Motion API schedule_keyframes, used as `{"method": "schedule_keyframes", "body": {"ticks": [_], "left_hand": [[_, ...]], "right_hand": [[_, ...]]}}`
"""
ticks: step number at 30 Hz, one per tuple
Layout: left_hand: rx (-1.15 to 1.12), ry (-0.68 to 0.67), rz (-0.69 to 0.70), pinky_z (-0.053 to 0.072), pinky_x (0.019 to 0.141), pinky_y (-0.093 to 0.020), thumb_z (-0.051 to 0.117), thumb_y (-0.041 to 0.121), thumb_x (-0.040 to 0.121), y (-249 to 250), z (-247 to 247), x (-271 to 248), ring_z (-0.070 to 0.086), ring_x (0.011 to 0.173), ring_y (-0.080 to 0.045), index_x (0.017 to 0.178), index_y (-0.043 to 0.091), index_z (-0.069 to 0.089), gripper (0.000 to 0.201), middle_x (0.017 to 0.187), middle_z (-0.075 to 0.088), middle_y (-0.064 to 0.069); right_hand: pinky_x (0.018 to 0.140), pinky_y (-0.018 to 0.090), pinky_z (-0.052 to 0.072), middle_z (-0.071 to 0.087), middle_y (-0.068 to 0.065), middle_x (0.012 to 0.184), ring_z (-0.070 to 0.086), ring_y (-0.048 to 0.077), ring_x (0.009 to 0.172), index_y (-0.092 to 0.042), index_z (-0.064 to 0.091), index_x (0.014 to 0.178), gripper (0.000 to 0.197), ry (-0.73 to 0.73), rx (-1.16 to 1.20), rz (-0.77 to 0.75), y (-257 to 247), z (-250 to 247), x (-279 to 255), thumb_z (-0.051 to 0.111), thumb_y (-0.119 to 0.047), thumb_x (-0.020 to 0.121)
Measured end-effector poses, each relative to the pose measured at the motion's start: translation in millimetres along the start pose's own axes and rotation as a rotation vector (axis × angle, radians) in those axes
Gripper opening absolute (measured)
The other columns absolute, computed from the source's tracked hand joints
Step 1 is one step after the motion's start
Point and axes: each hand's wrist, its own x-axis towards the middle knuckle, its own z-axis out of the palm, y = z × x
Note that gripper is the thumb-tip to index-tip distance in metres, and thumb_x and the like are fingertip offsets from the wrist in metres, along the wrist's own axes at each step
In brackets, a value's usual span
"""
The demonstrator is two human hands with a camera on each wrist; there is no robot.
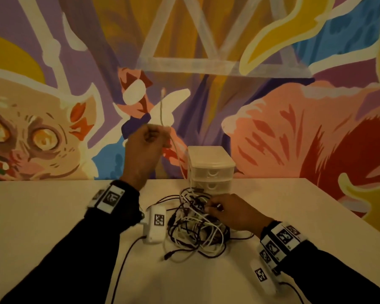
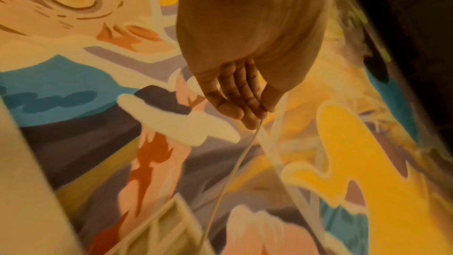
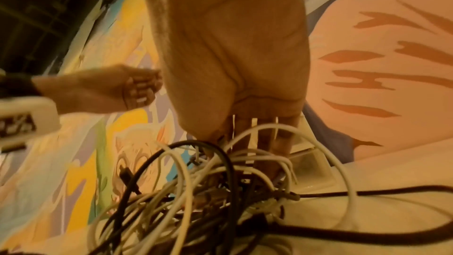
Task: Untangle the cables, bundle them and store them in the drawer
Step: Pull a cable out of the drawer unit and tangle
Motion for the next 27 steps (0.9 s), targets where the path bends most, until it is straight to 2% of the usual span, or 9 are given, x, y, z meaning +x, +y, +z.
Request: {"method": "schedule_keyframes", "body": {"ticks": [2, 5, 7, 9, 11, 14, 20, 23, 27], "left_hand": [[0.031, 0.044, 0.07, 0.064, 0.091, -0.044, 0.07, 0.045, 0.101, 20, -5, 12, 0.079, 0.088, -0.015, 0.108, 0.013, 0.072, 0.033, 0.098, 0.08, 0.001], [0.086, -0.028, 0.107, 0.064, 0.085, -0.043, 0.071, 0.048, 0.1, 30, -3, 11, 0.076, 0.087, -0.016, 0.104, 0.014, 0.071, 0.033, 0.098, 0.078, 0.002], [0.079, -0.15, 0.066, 0.064, 0.086, -0.04, 0.073, 0.045, 0.1, 24, 5, -2, 0.076, 0.092, -0.02, 0.104, 0.012, 0.071, 0.033, 0.1, 0.078, -0.002], [0.054, -0.234, 0.037, 0.063, 0.09, -0.034, 0.071, 0.036, 0.102, 12, 14, -18, 0.077, 0.095, -0.015, 0.106, 0.008, 0.071, 0.028, 0.1, 0.079, -0.003], [0.046, -0.313, -0.007, 0.061, 0.082, -0.023, 0.071, 0.027, 0.102, 2, 24, -34, 0.078, 0.087, -0.011, 0.105, 0.004, 0.071, 0.023, 0.094, 0.081, -0.003], [0.065, -0.426, -0.019, 0.058, 0.07, -0.022, 0.075, 0.023, 0.1, -14, 37, -53, 0.073, 0.073, -0.014, 0.103, 0.008, 0.071, 0.016, 0.085, 0.078, -0.007], [0.046, -0.445, -0.034, 0.056, 0.061, -0.032, 0.081, 0.023, 0.095, -28, 51, -71, 0.069, 0.065, -0.039, 0.096, 0.007, 0.074, 0.018, 0.082, 0.075, -0.016], [0.095, -0.442, -0.033, 0.056, 0.057, -0.028, 0.083, 0.026, 0.093, -34, 54, -71, 0.067, 0.059, -0.022, 0.09, 0.012, 0.075, 0.017, 0.08, 0.075, -0.009], [0.154, -0.432, -0.013, 0.052, 0.06, -0.023, 0.084, 0.029, 0.093, -38, 60, -73, 0.064, 0.059, -0.007, 0.087, 0.019, 0.077, 0.013, 0.077, 0.076, 0.003]], "right_hand": [[0.092, 0.029, 0.053, 0.078, -0.005, 0.117, 0.069, 0.013, 0.103, -0.025, 0.079, 0.118, 0.022, -0.003, -0.011, 0.002, -2, -1, 0, 0.066, -0.039, 0.106], [0.083, 0.015, 0.05, 0.075, -0.009, 0.109, 0.067, 0.005, 0.094, -0.022, 0.075, 0.118, 0.02, 0.032, 0.042, -0.027, -9, -5, -2, 0.07, -0.036, 0.104], [0.078, 0.01, 0.047, 0.072, -0.015, 0.101, 0.067, -0.001, 0.088, -0.023, 0.072, 0.112, 0.01, 0.169, 0.229, -0.07, -17, -9, -2, 0.072, -0.029, 0.103], [0.077, 0.019, 0.055, 0.076, -0.013, 0.1, 0.071, 0.0, 0.088, -0.028, 0.071, 0.107, 0.004, 0.376, 0.439, -0.11, -28, -19, -3, 0.07, -0.031, 0.105], [0.07, 0.021, 0.059, 0.077, -0.01, 0.103, 0.073, 0.003, 0.091, -0.03, 0.072, 0.107, 0.009, 0.569, 0.588, -0.141, -40, -36, -7, 0.067, -0.038, 0.106], [0.073, 0.021, 0.058, 0.077, -0.008, 0.104, 0.073, 0.008, 0.097, -0.029, 0.073, 0.109, 0.016, 0.725, 0.662, -0.204, -52, -63, -15, 0.064, -0.041, 0.107], [0.077, 0.011, 0.052, 0.075, -0.015, 0.112, 0.069, 0.0, 0.104, -0.033, 0.076, 0.11, 0.022, 0.66, 0.556, -0.2, -53, -75, -27, 0.071, -0.051, 0.099], [0.077, 0.011, 0.052, 0.075, -0.016, 0.11, 0.069, -0.002, 0.101, -0.034, 0.074, 0.116, 0.034, 0.63, 0.546, -0.11, -44, -66, -25, 0.078, -0.057, 0.091], [0.081, 0.012, 0.049, 0.078, -0.016, 0.106, 0.071, 0.0, 0.103, -0.028, 0.081, 0.104, 0.016, 0.604, 0.505, -0.155, -34, -54, -17, 0.071, -0.04, 0.103]]}}
